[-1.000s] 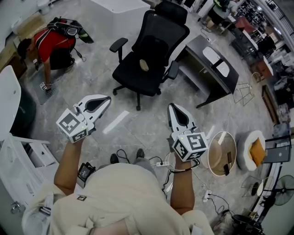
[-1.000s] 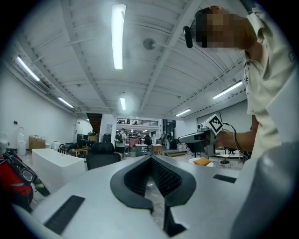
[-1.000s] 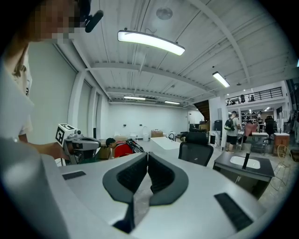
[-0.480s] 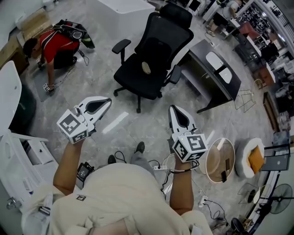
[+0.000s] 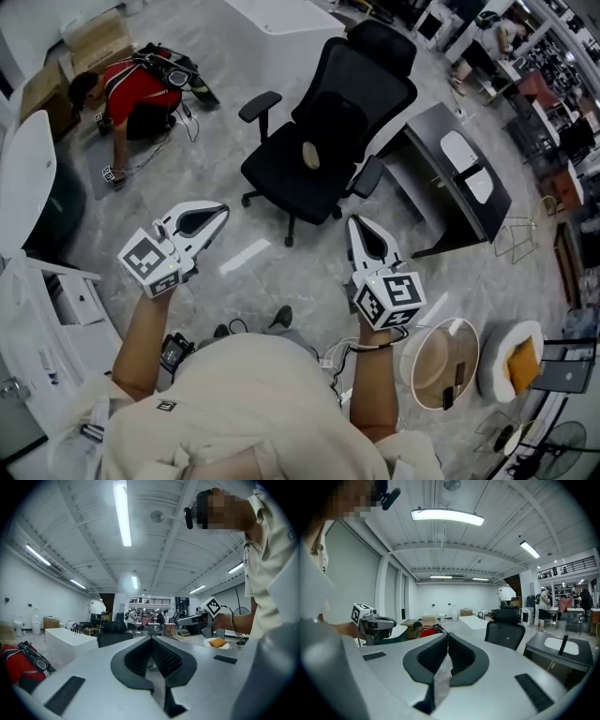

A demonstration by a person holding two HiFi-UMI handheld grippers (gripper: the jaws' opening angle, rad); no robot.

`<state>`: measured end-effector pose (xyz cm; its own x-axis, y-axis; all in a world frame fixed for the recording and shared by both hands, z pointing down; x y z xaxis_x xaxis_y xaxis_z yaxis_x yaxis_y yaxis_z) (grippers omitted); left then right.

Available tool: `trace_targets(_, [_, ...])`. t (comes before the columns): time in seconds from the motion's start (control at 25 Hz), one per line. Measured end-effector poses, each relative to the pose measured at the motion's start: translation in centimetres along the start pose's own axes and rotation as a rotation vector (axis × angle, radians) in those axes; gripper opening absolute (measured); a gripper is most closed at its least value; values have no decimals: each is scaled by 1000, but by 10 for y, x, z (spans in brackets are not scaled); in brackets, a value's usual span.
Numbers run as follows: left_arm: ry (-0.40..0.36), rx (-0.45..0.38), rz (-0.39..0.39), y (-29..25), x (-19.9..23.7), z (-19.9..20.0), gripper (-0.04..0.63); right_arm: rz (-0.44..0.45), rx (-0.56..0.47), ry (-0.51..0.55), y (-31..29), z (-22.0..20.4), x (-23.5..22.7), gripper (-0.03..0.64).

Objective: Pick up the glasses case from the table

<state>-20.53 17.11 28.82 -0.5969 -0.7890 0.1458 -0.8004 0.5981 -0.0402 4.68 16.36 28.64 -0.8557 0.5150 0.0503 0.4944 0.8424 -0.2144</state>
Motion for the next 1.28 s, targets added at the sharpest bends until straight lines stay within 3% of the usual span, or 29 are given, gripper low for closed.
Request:
trace_targets(0.64, [22, 46, 117, -66, 15, -6, 14, 132, 8, -31, -55, -9, -74, 25])
trace_targets(1.28, [17, 78, 121, -154, 19, -16, 14, 163, 12, -66, -81, -29, -158, 25])
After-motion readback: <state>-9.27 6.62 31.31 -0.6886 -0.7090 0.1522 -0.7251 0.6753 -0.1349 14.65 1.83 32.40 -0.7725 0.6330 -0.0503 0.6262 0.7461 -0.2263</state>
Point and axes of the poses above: the fingertips, and each gripper's own axes: y backward along the fingers, x to its left, z out of its top, the point moved 2 cm from there along y, backward along the fingers, and after that the axes turned 6 degrees about y, right-handed, at the moved point
